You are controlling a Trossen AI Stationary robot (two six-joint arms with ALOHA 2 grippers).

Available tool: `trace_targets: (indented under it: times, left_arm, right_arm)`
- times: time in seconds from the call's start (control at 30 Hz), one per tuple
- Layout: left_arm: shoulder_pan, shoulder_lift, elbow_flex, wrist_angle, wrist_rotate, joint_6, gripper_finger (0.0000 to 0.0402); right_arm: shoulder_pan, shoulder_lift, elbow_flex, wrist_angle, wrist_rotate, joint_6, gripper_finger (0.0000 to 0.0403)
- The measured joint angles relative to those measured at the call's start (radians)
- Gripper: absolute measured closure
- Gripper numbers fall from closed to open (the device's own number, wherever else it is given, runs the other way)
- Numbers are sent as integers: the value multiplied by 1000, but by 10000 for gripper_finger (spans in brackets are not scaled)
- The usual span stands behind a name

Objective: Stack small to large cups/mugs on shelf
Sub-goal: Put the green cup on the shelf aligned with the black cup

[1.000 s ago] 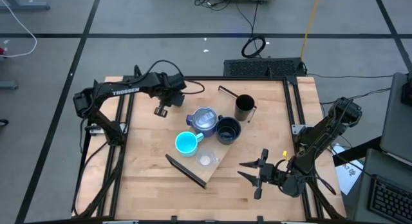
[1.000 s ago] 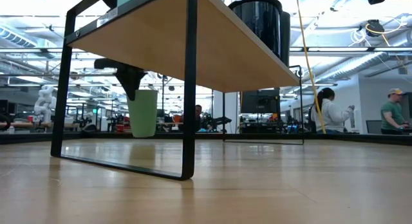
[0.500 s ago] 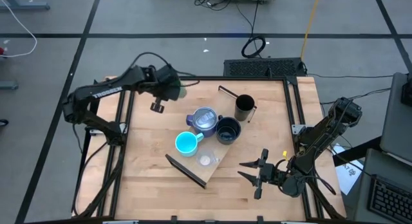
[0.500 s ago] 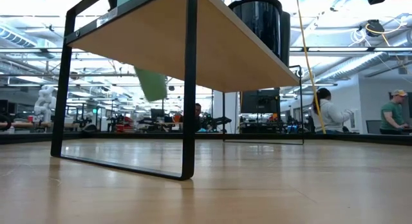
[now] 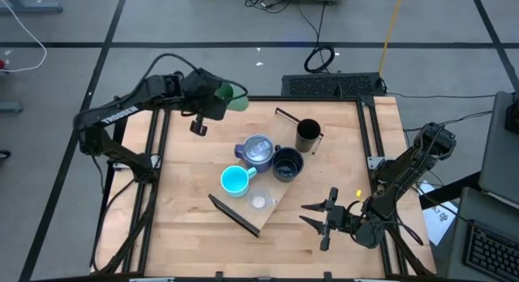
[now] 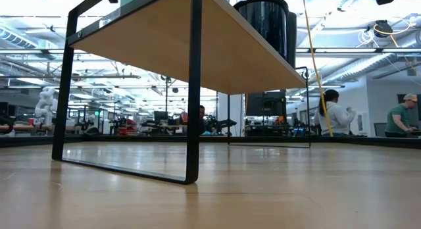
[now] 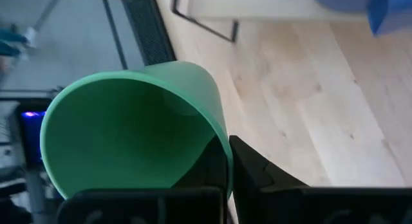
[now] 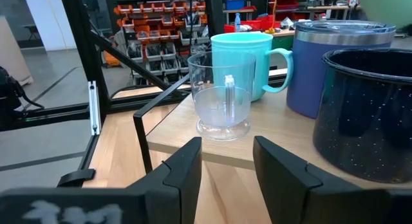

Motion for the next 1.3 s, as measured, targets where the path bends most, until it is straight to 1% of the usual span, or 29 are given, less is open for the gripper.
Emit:
trace_targets:
  times: [0.27, 0.43, 0.7, 0.83, 1.0, 1.07, 1.3]
  left_arm:
    - [-43, 12, 123, 25, -1, 2, 400]
    - [-63, 49, 228, 23, 18, 6, 400]
    - [-90, 173, 406, -16, 30, 24, 400]
    - [-102, 245, 478, -65, 30, 26, 400]
    - [-119, 316, 524, -121, 35, 39, 400]
    - [-124, 332, 528, -144, 58, 52, 400]
    - [-140, 338, 528, -159, 123, 64, 400]
  right_arm:
    - [0, 0, 0, 0, 0, -3, 273]
    - [0, 0, 0, 0, 0, -2, 273]
    - [0, 0, 0, 0, 0, 10, 273]
    - [0, 0, 0, 0, 0, 11, 273]
    - [0, 0, 0, 0, 0, 11, 273]
    - [0, 0, 0, 0, 0, 11, 273]
    - [0, 0, 0, 0, 0, 11, 273]
